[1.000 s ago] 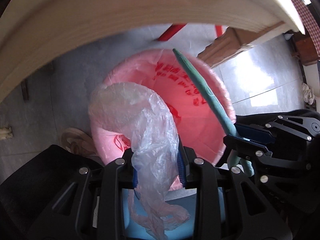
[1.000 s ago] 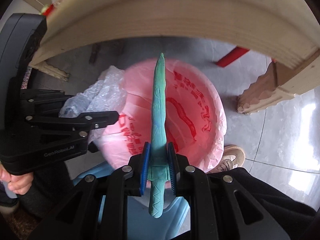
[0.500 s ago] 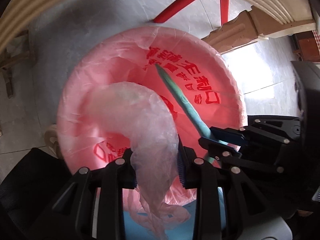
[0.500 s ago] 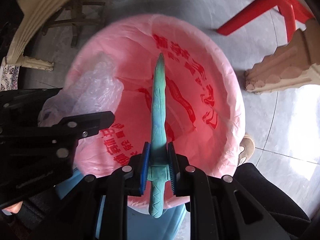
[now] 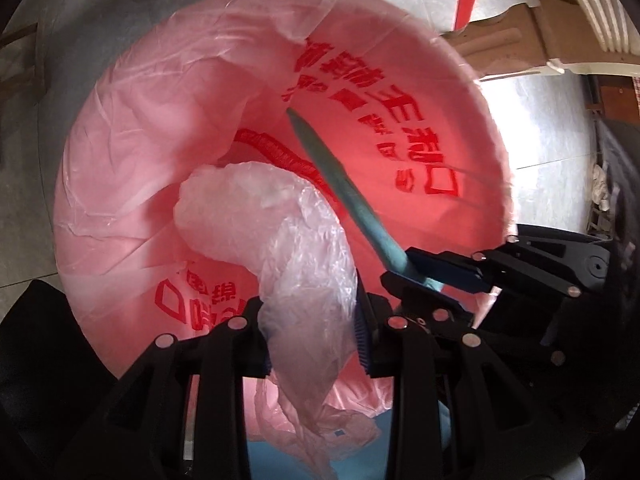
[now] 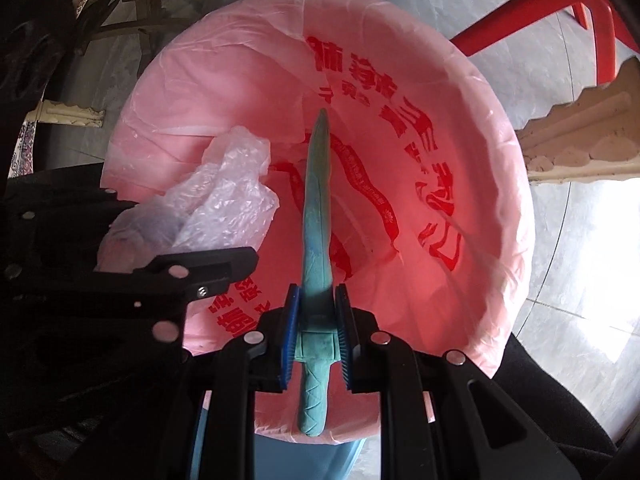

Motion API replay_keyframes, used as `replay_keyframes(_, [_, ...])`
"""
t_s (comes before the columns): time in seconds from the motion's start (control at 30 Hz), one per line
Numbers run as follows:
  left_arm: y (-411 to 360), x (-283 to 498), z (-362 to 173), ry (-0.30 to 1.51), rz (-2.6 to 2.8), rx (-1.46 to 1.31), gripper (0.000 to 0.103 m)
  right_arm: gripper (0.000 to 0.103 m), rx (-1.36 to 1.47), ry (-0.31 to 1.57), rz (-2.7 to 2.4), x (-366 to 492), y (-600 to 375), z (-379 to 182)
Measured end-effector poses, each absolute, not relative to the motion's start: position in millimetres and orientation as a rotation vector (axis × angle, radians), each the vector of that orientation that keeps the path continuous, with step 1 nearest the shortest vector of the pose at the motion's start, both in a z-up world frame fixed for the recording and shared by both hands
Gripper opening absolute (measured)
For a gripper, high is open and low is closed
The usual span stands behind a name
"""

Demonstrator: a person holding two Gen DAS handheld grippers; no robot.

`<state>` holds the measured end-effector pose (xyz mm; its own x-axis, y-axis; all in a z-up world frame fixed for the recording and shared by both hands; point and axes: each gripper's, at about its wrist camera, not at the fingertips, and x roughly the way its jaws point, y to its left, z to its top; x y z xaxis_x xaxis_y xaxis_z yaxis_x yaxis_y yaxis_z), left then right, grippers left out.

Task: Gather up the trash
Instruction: 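Open the left tool to drop the bag while the right tool drops the sword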

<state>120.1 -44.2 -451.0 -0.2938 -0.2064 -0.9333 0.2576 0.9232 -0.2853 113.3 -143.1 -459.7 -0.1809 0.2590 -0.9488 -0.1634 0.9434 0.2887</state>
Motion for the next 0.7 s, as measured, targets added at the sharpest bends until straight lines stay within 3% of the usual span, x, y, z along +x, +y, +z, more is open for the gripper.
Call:
replay_keyframes(0.1, [-45,122,-458,1.820,-0.409,0.058,0.057,0.020,0.042,1.699,0.374,113,-138,-458])
replay_keyframes(0.27, [-39,127,-461,1.827,-0.379,0.017,0.075,0.035,0.021,1.681,0.342,113,-135,-454])
replay_keyframes(0.4, [-38,131,-459,1.817,-0.380,0.021,0.077,0.045,0.028,1.669,0.337,115,-138,-452])
replay_keyframes(0.7, [-30,146,-420,1.759,-0.325,-0.020,0.077,0.051,0.053,1.646,0.358,116,-148,-442])
